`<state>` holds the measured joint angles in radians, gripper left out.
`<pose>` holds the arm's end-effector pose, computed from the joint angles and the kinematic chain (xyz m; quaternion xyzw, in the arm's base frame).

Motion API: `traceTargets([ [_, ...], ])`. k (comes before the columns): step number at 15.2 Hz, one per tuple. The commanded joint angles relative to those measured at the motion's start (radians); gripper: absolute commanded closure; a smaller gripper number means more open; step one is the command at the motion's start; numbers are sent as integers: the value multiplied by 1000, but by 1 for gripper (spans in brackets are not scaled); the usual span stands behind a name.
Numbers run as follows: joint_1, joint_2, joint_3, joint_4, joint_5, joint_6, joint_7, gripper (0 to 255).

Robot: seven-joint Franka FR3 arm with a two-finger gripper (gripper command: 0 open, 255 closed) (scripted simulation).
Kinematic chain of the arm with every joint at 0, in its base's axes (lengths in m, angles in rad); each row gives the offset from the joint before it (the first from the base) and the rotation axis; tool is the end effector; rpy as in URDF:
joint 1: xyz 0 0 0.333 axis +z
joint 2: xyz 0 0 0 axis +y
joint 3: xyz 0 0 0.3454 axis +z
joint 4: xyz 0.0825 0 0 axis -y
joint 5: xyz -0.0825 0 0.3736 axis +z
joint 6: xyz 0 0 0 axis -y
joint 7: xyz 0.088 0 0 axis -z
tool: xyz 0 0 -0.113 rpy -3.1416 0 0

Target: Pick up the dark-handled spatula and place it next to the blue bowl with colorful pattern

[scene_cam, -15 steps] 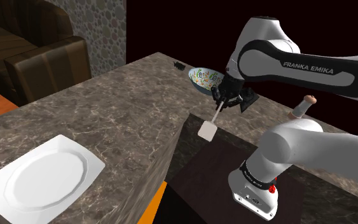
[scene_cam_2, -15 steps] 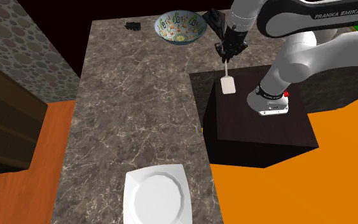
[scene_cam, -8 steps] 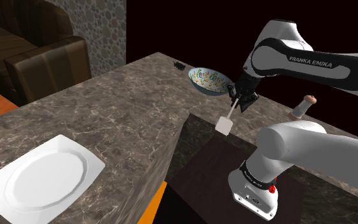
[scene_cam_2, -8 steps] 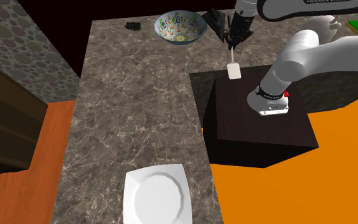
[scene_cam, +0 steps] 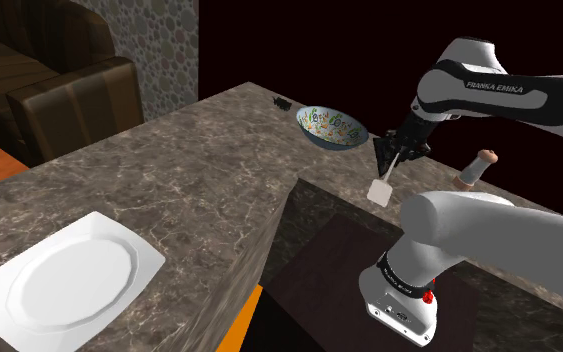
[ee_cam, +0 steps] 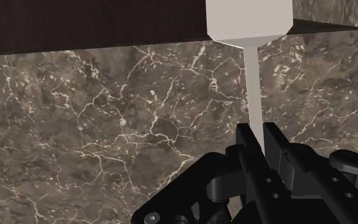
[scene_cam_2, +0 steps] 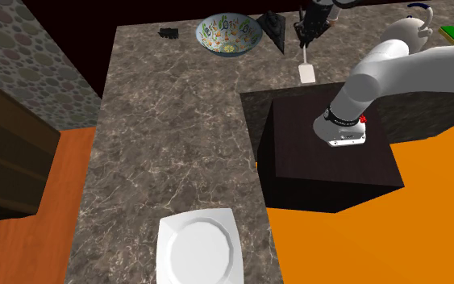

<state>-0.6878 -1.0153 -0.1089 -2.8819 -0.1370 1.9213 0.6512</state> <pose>0.1519 -0.1686 0.4459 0.7786 -0.6267 0.0260 0.0200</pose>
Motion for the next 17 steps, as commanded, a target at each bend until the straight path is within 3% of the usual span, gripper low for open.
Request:
traceTargets([
  [1,-38,46,-57,25,-46,26,-59,255],
  [5,-90,154,-161,89,-115,79,-160,255],
  [17,-106,235,-199,-34,-157,281,-150,255],
])
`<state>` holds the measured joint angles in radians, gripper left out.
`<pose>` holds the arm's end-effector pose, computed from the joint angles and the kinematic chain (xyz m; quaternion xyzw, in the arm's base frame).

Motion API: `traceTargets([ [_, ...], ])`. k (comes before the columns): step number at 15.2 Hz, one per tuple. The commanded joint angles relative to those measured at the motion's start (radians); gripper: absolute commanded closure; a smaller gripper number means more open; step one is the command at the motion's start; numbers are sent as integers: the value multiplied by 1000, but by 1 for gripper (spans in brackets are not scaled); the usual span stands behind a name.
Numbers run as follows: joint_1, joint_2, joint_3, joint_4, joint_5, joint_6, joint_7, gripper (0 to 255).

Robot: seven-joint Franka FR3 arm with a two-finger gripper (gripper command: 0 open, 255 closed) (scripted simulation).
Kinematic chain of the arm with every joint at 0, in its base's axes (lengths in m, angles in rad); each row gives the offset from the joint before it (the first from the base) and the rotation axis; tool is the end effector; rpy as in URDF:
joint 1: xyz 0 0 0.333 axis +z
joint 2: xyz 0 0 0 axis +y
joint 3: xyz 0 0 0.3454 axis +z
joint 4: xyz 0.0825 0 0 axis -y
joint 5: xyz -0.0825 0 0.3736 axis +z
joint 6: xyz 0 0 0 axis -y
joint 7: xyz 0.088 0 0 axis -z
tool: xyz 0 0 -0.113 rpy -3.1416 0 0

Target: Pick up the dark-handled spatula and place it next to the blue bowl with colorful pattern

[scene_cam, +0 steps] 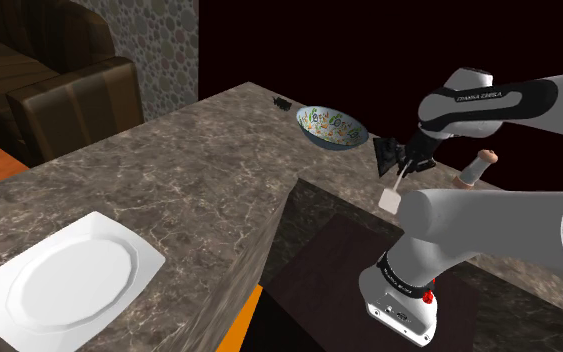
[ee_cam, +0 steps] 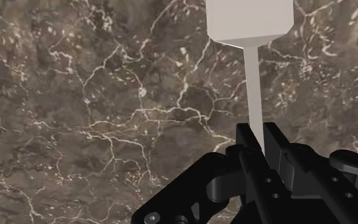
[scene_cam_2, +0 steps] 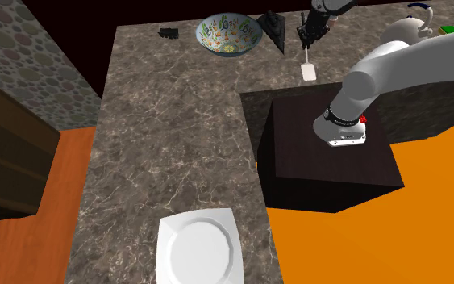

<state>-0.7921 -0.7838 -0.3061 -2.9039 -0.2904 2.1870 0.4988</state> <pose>0.1235 -0.2462 0.3952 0.7790 -0.6262 0.0255 0.0205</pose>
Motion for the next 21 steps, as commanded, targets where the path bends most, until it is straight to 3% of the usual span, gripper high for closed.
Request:
traceTargets([
  [1,-3,13,-5,-20,-7,34,3,255],
  [18,-16,286,-60,-124,-72,408,24,255],
  [21,-16,286,-60,-124,-72,408,24,255],
])
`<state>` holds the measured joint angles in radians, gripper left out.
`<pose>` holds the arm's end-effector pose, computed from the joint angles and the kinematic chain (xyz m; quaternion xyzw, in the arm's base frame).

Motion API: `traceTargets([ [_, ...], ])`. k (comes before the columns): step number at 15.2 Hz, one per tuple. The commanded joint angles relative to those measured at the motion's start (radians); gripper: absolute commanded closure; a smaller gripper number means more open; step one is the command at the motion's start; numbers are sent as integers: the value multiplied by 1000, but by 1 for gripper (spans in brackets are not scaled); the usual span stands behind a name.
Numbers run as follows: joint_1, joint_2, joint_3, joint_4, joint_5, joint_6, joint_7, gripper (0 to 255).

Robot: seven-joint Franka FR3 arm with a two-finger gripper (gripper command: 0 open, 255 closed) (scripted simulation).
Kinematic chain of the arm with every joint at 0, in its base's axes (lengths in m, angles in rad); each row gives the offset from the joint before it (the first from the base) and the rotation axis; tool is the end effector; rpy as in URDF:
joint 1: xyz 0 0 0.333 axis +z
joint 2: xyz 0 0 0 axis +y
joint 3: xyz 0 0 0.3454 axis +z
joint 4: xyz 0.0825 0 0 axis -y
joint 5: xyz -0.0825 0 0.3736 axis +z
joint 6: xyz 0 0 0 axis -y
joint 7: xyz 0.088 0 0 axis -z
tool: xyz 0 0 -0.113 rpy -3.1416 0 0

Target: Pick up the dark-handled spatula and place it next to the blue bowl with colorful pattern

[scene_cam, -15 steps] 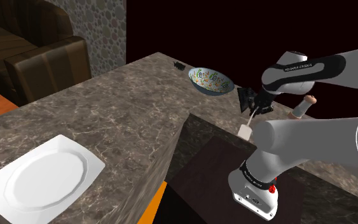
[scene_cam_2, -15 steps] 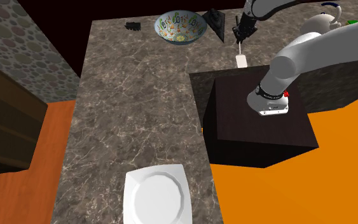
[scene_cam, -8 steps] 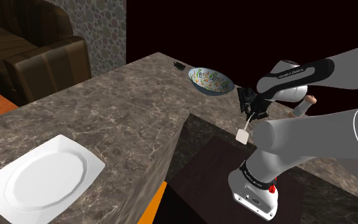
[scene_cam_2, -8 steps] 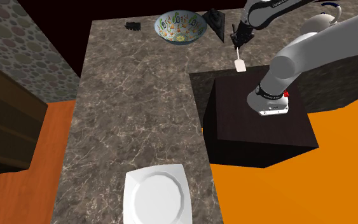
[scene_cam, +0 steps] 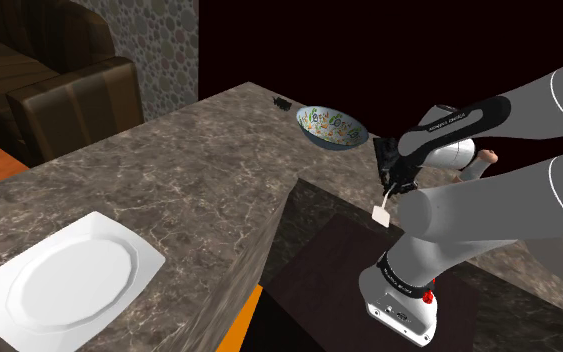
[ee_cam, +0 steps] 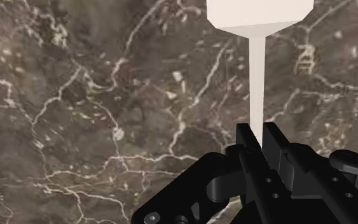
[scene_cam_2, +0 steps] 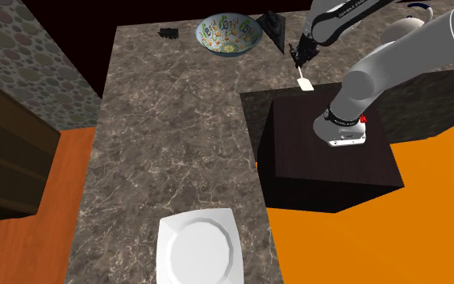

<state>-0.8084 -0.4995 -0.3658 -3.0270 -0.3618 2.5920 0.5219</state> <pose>0.1299 -0.2518 0.3036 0.7790 -0.6262 0.0258 0.0205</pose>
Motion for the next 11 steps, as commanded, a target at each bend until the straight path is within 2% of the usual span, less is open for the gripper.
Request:
traceTargets([
  [1,0,2,0,-1,0,3,1,255],
  [4,0,2,0,-1,0,3,1,255],
  [5,0,2,0,-1,0,3,1,0],
  [10,0,2,0,-1,0,3,1,0],
  [11,0,-54,8,6,7,-59,-2,0],
])
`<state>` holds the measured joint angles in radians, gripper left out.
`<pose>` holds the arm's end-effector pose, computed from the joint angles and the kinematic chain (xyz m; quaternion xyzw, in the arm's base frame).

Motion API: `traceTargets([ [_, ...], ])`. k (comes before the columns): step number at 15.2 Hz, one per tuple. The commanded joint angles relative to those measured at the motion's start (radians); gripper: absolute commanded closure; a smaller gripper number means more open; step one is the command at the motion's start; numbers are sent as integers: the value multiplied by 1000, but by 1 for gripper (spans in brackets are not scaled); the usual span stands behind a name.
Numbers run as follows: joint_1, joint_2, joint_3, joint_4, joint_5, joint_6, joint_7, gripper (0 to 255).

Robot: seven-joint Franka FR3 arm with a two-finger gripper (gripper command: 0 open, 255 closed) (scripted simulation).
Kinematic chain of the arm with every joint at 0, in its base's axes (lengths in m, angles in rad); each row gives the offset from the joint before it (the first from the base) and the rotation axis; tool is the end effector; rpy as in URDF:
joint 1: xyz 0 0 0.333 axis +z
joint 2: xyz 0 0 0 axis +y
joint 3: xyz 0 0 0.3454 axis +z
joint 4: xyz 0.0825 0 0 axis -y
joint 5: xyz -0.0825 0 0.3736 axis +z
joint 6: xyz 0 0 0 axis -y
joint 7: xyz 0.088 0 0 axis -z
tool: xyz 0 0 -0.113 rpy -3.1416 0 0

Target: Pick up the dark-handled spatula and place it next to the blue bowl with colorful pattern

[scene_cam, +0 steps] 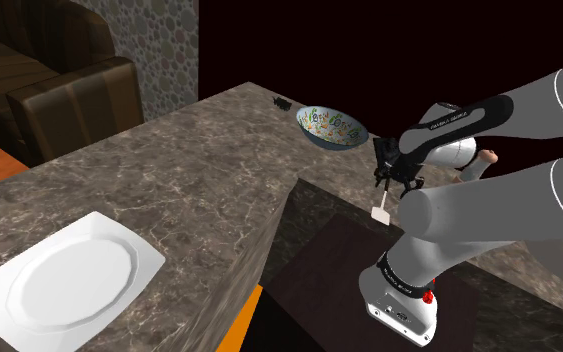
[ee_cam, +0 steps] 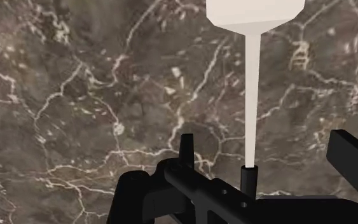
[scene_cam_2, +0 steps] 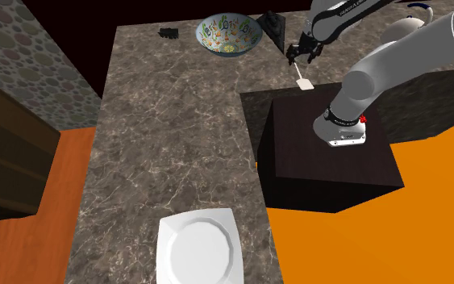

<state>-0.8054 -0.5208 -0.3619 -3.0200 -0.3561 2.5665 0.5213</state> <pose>0.1307 -0.2521 0.3097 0.7790 -0.6261 0.0271 0.0208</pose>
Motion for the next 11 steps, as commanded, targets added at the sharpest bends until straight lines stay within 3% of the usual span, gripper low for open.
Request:
traceTargets([
  [1,-2,-84,12,8,10,-94,-4,0],
  [3,1,-166,28,29,27,-197,-8,0],
  [11,0,-166,29,29,28,-197,-8,0],
])
